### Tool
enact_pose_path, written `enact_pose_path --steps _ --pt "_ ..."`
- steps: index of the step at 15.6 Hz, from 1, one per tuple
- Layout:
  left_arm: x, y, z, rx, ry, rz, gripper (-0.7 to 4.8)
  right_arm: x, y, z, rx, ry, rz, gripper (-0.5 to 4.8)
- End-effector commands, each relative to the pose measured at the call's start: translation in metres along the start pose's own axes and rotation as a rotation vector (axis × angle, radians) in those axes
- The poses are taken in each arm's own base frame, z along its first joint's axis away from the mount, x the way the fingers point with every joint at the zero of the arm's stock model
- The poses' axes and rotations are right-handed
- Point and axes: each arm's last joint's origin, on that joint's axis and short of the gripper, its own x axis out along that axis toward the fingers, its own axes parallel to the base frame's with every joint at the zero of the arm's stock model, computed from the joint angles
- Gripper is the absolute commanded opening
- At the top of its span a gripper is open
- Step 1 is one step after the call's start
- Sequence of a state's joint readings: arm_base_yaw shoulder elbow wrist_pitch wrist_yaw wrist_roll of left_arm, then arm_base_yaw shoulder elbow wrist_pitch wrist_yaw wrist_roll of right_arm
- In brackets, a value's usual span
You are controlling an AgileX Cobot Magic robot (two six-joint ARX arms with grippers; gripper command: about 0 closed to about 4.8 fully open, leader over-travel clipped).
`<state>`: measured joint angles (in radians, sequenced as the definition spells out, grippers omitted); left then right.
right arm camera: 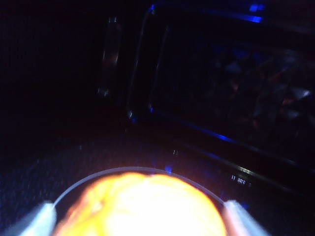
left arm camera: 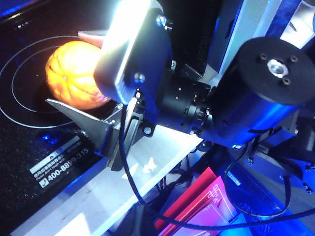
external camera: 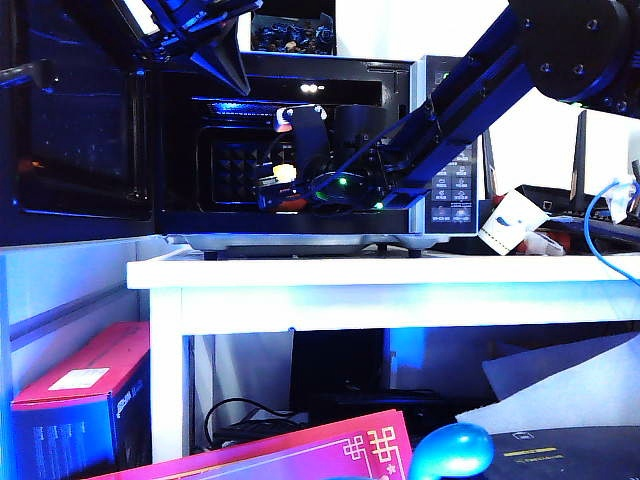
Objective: Open the microwave door, place the orange inside the microwave, then close the microwave door.
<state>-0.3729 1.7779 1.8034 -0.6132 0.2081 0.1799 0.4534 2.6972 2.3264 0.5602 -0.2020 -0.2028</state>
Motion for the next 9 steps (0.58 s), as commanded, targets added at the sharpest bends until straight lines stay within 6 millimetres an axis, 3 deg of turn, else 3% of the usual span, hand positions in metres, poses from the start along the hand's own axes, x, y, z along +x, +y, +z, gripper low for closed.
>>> enact_pose_path --steps 1,9 --pt "-0.002 0.0 0.001 -0.004 -0.005 0.003 -0.04 0.001 -0.001 0.016 -0.006 0.032 -0.024 4.79" --pt "-0.002 0.0 0.002 -0.013 -0.014 0.005 -0.05 -0.005 -0.006 0.046 -0.038 0.258 -0.032 4.79"
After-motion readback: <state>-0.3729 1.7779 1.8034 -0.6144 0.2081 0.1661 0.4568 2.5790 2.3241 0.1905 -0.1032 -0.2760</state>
